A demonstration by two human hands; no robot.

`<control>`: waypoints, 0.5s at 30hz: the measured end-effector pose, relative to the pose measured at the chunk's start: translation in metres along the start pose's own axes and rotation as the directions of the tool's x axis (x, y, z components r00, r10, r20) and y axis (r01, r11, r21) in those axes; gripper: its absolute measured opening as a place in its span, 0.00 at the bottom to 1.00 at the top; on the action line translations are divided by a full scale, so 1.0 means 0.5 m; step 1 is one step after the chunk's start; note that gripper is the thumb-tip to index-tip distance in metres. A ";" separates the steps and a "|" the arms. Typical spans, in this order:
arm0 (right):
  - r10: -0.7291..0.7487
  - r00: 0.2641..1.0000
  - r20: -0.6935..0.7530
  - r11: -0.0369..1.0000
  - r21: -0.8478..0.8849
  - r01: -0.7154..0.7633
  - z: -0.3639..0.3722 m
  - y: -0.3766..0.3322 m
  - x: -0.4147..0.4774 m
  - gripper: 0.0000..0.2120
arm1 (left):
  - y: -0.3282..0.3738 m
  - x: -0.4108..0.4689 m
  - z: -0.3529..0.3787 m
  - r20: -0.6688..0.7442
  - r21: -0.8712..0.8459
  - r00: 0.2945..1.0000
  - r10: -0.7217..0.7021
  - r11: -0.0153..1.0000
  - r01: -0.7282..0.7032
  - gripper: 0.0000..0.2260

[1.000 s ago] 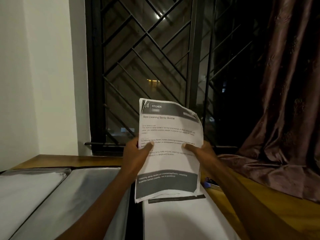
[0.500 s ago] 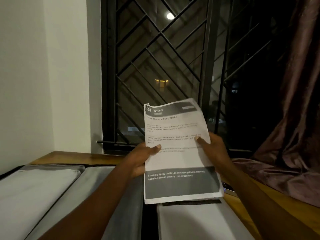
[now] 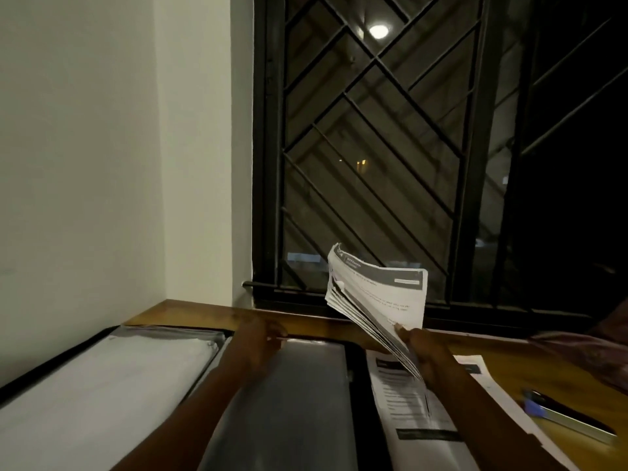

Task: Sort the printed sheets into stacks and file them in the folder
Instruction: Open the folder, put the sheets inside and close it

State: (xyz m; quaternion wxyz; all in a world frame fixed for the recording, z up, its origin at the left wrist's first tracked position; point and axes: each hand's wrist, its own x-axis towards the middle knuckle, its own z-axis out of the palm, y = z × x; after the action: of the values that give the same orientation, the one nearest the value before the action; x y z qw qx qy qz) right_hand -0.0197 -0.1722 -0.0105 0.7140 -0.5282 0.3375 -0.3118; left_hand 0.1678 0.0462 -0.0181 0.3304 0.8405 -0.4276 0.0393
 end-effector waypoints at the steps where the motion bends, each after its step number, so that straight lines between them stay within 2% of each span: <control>1: 0.004 1.000 -0.006 0.999 0.036 -0.004 0.010 0.004 0.008 0.17 | -0.006 0.006 0.013 0.024 0.018 1.000 0.001 1.000 -0.002 0.09; 4: -0.012 1.000 0.000 0.995 0.104 0.012 0.035 0.013 0.019 0.15 | -0.017 0.011 0.042 0.009 0.050 0.996 -0.086 0.995 0.086 0.13; 6: 0.000 1.000 0.015 0.996 0.089 -0.002 0.041 0.018 0.020 0.08 | -0.024 0.011 0.052 -0.008 0.069 0.992 -0.129 0.989 0.129 0.11; 7: 0.009 1.000 0.025 0.996 0.084 -0.011 0.043 0.019 0.019 0.06 | -0.027 0.013 0.054 -0.015 0.061 0.989 -0.150 0.987 0.150 0.10; 8: 0.017 1.000 0.021 0.997 0.079 -0.019 0.042 0.022 0.024 0.09 | -0.026 0.016 0.054 -0.020 0.058 0.987 -0.158 0.986 0.159 0.08; 9: 0.023 1.000 0.016 0.997 0.079 -0.025 0.043 0.023 0.021 0.10 | -0.023 0.017 0.055 -0.030 0.057 0.988 -0.152 0.987 0.153 0.06; 12: 0.007 1.000 0.019 0.991 0.130 -0.009 0.043 0.028 0.022 0.05 | -0.011 0.016 0.057 -0.045 0.057 0.990 -0.130 0.990 0.133 0.07; 15: 0.011 0.998 0.055 0.985 0.173 -0.021 0.043 0.034 0.018 0.09 | -0.009 0.010 0.048 -0.052 0.011 0.994 -0.093 0.996 0.094 0.06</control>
State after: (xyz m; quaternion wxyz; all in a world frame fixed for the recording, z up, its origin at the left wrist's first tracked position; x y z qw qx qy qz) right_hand 0.0045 -0.1637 -0.0237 0.7685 -0.4697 0.2939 -0.3199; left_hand 0.1693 0.0307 -0.0374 0.3372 0.8604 -0.3790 0.0481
